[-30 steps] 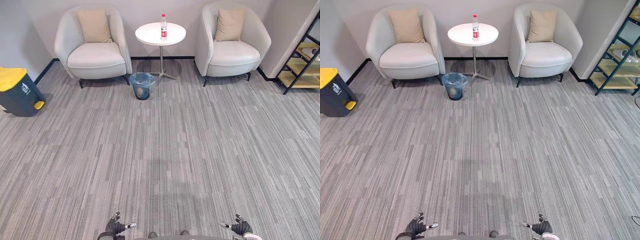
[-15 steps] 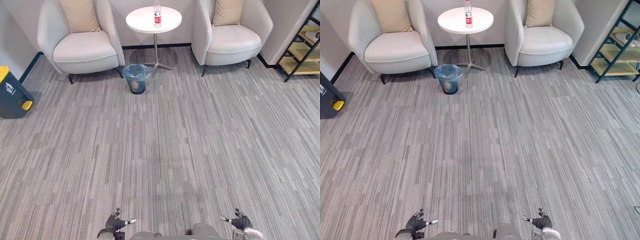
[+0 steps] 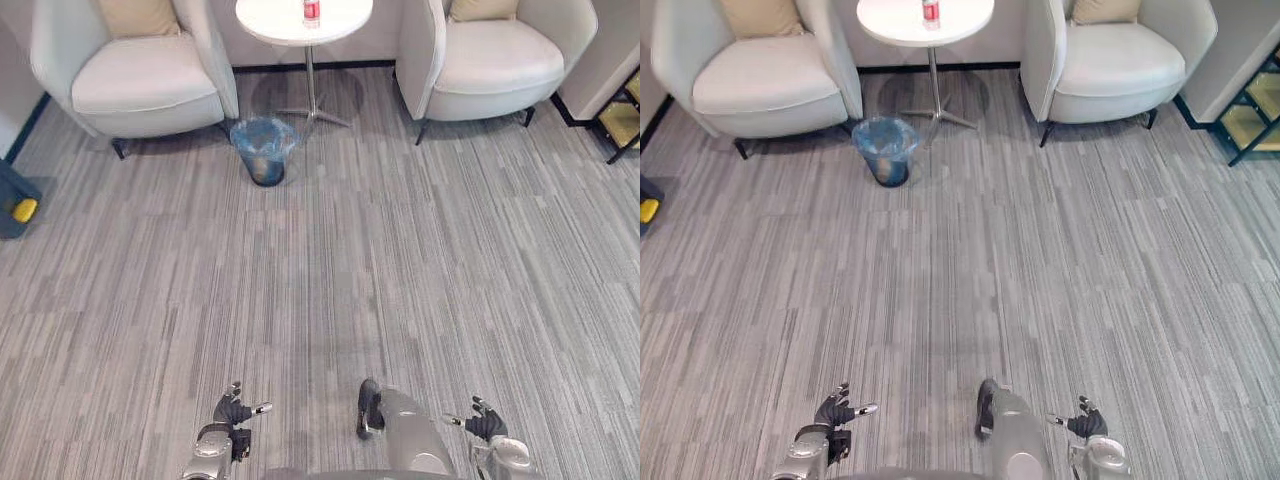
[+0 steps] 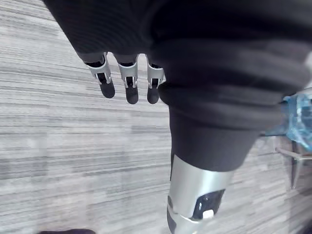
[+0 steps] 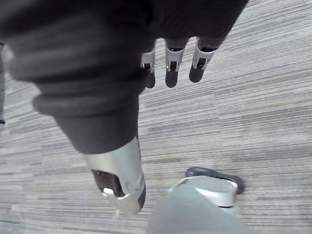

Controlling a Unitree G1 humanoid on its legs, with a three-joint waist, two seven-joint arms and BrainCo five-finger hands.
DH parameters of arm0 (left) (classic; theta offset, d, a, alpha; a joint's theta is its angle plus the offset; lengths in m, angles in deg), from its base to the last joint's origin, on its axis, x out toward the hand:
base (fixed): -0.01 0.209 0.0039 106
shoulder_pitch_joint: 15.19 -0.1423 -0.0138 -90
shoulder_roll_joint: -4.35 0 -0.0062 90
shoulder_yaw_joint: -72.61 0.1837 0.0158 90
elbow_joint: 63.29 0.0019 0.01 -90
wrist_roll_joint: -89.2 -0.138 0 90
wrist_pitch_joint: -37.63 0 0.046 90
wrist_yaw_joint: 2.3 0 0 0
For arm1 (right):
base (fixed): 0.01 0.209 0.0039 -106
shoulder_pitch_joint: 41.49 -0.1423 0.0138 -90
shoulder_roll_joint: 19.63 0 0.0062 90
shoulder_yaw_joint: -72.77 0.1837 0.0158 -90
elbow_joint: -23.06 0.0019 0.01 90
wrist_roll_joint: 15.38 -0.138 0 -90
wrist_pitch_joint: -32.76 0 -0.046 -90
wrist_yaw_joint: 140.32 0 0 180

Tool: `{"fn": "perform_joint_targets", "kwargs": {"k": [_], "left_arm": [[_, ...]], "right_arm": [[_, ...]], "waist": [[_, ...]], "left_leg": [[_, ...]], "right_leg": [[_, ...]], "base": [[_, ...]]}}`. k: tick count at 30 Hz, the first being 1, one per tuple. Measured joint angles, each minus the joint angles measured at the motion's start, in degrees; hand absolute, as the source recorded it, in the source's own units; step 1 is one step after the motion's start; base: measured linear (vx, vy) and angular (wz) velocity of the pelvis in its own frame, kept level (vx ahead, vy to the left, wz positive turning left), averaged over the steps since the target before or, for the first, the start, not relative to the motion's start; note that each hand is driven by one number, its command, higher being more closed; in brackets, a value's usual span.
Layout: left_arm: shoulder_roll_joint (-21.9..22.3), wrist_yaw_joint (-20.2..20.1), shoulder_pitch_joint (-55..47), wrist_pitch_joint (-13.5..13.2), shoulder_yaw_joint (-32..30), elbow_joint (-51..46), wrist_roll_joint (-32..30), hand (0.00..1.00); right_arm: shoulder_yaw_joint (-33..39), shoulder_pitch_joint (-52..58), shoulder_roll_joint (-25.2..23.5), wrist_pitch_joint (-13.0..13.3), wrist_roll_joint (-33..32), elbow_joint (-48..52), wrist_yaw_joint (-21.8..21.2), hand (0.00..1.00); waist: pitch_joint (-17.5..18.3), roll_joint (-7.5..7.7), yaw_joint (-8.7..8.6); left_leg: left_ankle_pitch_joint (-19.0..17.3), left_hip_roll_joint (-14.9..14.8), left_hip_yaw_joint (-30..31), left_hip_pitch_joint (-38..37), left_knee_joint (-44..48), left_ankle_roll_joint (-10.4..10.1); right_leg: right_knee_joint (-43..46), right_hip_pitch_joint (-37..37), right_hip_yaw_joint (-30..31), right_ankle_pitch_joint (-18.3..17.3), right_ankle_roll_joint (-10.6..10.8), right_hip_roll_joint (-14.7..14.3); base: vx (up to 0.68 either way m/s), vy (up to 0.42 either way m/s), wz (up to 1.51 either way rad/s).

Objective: Gather rubbish on tea table into small bin, then transfer packed bag to large trash can.

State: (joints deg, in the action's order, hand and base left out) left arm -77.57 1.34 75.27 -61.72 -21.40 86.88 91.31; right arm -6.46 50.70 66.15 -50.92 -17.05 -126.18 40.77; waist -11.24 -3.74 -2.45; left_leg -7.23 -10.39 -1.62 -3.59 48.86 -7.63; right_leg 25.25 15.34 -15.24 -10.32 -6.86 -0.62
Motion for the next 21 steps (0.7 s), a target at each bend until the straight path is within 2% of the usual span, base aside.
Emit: {"fn": "perform_joint_targets", "kwargs": {"k": [1, 2, 3, 5, 7, 9, 10, 11, 12, 13, 14, 16, 17, 18, 20, 21], "left_arm": [[0.07, 0.04, -0.2, -0.01, -0.29, -0.16, 0.01, 0.0], [0.27, 0.08, -0.84, 0.01, -0.81, -0.82, 0.02, 0.0], [0.55, 0.09, -1.61, 0.03, -0.82, -1.73, 0.03, 0.0], [1.17, 0.08, -2.23, 0.04, -0.81, -2.85, 0.06, 0.0], [1.43, 0.13, -2.05, 0.04, -0.98, -2.82, 0.14, 0.0], [1.55, 0.19, -2.53, -0.06, -1.31, -2.85, 0.81, 0.0], [1.54, 0.2, -2.6, -0.05, -1.18, -2.83, 1.17, 0.0], [1.78, 0.19, -2.8, -0.03, -1.12, -2.71, 1.22, 0.0], [1.9, 0.19, -2.81, -0.03, -1.11, -2.56, 1.21, 0.0], [1.84, 0.22, -3.13, -0.01, -1.14, -2.04, 1.23, 0.0], [1.31, 0.18, -3.57, -0.02, -1.18, -2.07, 1.29, 0.0], [0.41, 0.18, -2.37, 0.0, -1.13, -1.77, 1.28, 0.0], [0.42, 0.12, -2.03, 0.01, -1.12, -1.28, 1.25, 0.0], [0.39, 0.13, -1.9, 0.05, -1.13, -0.56, 1.2, 0.0], [-0.28, 0.13, -2.34, 0.13, -0.36, 0.2, 1.16, 0.0], [-0.44, 0.12, -2.46, 0.17, 0.14, 0.21, 1.14, 0.0]], "right_arm": [[-0.13, 0.17, -0.32, 0.01, -0.04, 0.07, 0.03, 0.0], [-0.56, 0.3, -0.83, 0.08, -0.17, 0.47, 0.08, 0.0], [-0.56, 0.28, -1.09, 0.13, -0.51, 1.08, 0.13, 0.0], [-0.51, -0.24, -1.33, 0.68, -0.6, 2.26, 0.19, 0.0], [-0.13, -0.73, -1.63, 0.6, -0.67, 1.82, 0.19, 0.0], [-0.02, -1.08, -2.27, 0.59, -0.73, 1.55, 0.21, 0.0], [0.02, -0.98, -2.22, 0.6, -0.73, 1.5, 0.24, 0.0], [0.01, -0.91, -1.88, 0.61, -0.74, 1.5, 0.26, 0.0], [-0.01, -0.75, -1.66, 0.62, -0.75, 1.5, 0.27, 0.0], [-0.14, -0.54, -1.59, 0.53, -0.76, 1.01, 0.3, 0.0], [-0.62, -0.55, -1.99, 0.47, -0.74, 0.96, 0.24, 0.0], [-0.37, -0.51, -1.93, 0.5, -0.71, 0.73, 0.25, 0.0], [-0.17, -0.53, -1.77, 0.5, -0.7, 0.27, 0.25, 0.0], [-0.07, -0.58, -1.79, 0.49, -0.65, -0.14, 0.23, 0.0], [-0.4, -0.55, -2.51, 0.62, -0.54, -0.3, 0.18, 0.0], [-0.65, -0.6, -2.62, 0.64, -0.5, -0.4, 0.04, 0.0]], "waist": [[-0.14, 0.19, 0.08], [-0.56, 0.84, 0.43], [-0.65, 1.25, 1.07], [-0.82, 1.54, 2.5], [-1.27, 1.29, 3.57], [-1.74, 1.89, 4.02], [-1.81, 2.11, 4.15], [-1.64, 1.75, 4.33], [-1.64, 1.31, 4.48], [-1.51, 1.01, 5.39], [-0.77, 2.25, 5.76], [-0.66, 3.83, 5.65], [-0.65, 3.85, 5.76], [-0.4, 4.27, 6.3], [0.16, 5.43, 6.04], [0.11, 5.3, 5.61]], "left_leg": [[-0.31, -1.21, -0.86, 2.04, 5.69, 0.36], [-1.3, -3.25, -3.24, 5.82, 13.84, 1.92], [-1.85, -4.16, -4.7, 9.02, 16.64, 2.79], [-2.53, -4.62, -6.56, 17.29, 16.6, 3.84], [-4.32, -4.15, -7.49, 21.9, 10.21, 3.3], [-4.66, -1.4, -8.24, 24.1, -0.85, 3.45], [-4.1, 1.18, -8.12, 24.13, -11.33, 2.79], [-2.34, 3.0, -7.75, 23.39, -22.22, 1.63], [-1.08, 3.61, -7.6, 23.13, -27.1, 1.8], [6.13, 4.4, -6.81, 22.26, -30.74, 3.99], [7.62, 6.13, -6.67, 22.96, -28.87, 6.31], [2.52, 7.76, -7.16, 25.11, -23.44, 8.7], [1.19, 8.04, -7.24, 25.01, -22.23, 9.09], [-1.23, 8.84, -8.08, 23.31, -21.53, 9.64], [-4.96, 11.38, -9.01, 17.93, -22.76, 10.58], [-6.28, 11.85, -8.86, 15.4, -22.77, 11.22]], "right_leg": [[-2.16, -3.27, 0.03, -0.03, -0.07, -0.78], [-5.8, -9.19, 0.85, -0.19, -0.35, -1.74], [-8.16, -12.47, 1.76, -0.23, -0.41, -2.14], [-12.9, -17.53, 4.34, -0.33, -0.34, -2.51], [-15.88, -21.15, 6.38, -0.15, -0.07, -2.46], [-18.71, -25.08, 7.85, -0.78, 1.05, -1.27], [-19.89, -26.48, 8.82, -1.69, 2.31, -0.17], [-20.86, -27.71, 9.55, -2.76, 3.45, 0.37], [-21.06, -28.32, 10.41, -3.43, 4.07, 0.33], [-20.83, -29.27, 12.08, -5.22, 5.24, 0.59], [-19.9, -29.21, 13.05, -7.06, 6.45, 1.98], [-15.68, -27.96, 13.89, -8.69, 7.52, 4.11], [-12.77, -27.08, 14.49, -8.85, 7.82, 4.72], [-3.49, -23.89, 16.24, -9.24, 8.77, 5.5], [17.92, -16.38, 18.68, -5.47, 20.8, 7.75], [26.24, -13.33, 18.53, -5.41, 21.53, 8.04]], "base": [[0.68, -0.246, -0.03], [0.41, -0.134, -0.23], [0.48, -0.157, -0.4], [0.39, -0.074, -0.52], [0.43, 0.024, -0.54], [0.39, 0.116, -0.45], [0.39, 0.17, -0.41], [0.39, 0.188, -0.42], [0.53, 0.292, -0.51], [0.56, 0.293, -0.45], [0.59, 0.289, -0.36], [0.47, 0.18, 0.05], [0.52, 0.223, 0.01], [0.51, 0.243, -0.13], [0.56, 0.225, -0.06], [0.53, 0.147, 0.17]]}}
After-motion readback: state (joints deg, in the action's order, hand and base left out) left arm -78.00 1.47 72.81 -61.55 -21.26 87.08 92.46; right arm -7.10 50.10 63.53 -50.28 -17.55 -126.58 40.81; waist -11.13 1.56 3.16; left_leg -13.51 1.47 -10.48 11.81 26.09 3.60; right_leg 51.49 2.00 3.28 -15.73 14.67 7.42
